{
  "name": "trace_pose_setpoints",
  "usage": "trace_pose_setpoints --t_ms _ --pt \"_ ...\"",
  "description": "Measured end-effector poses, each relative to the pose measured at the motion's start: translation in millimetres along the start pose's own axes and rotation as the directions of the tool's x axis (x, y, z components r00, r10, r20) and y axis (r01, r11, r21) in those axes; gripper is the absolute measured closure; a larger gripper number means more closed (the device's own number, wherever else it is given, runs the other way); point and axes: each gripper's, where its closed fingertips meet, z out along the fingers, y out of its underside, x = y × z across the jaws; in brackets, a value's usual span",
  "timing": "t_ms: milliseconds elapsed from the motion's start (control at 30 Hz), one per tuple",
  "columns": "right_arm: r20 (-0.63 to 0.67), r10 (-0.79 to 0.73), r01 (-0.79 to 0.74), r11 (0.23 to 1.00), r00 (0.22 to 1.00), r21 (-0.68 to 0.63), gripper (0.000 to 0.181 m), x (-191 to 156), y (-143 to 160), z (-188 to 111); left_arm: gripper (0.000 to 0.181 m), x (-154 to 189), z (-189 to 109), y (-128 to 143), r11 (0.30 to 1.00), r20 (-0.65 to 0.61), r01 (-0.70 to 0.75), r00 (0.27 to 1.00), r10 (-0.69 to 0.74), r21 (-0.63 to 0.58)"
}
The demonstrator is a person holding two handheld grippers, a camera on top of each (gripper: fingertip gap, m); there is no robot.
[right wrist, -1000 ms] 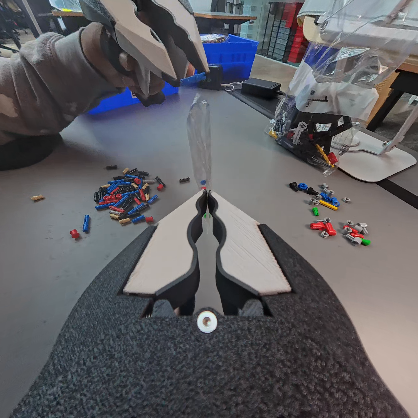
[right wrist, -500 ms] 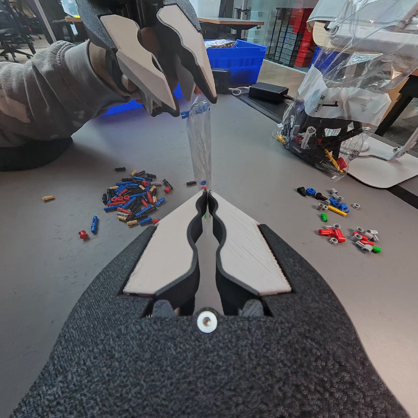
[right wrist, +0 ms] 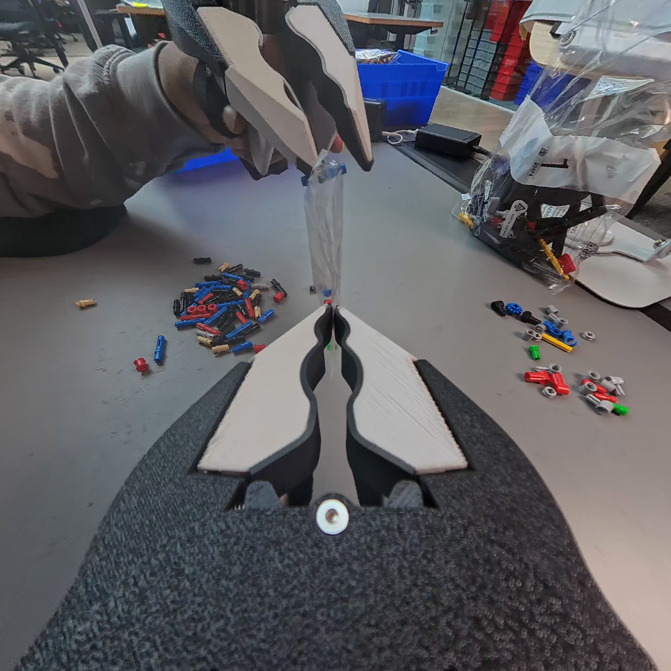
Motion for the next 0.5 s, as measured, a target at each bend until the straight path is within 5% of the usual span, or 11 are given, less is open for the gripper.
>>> trace_pose_setpoints --t_ms 367,500 --pt "0.020 -0.028 0.027 1.000 0.999 0.014 0.181 -5 -2 -1 0.161 -12 -3 27 0.988 0.007 0.093 0.996 -0.093 -0.126" --pt "0.016 -0.036 0.035 0.999 0.999 0.010 0.181 -4 -1 -1 0.161 -10 -11 15 0.991 -0.027 0.118 0.992 -0.120 -0.057"
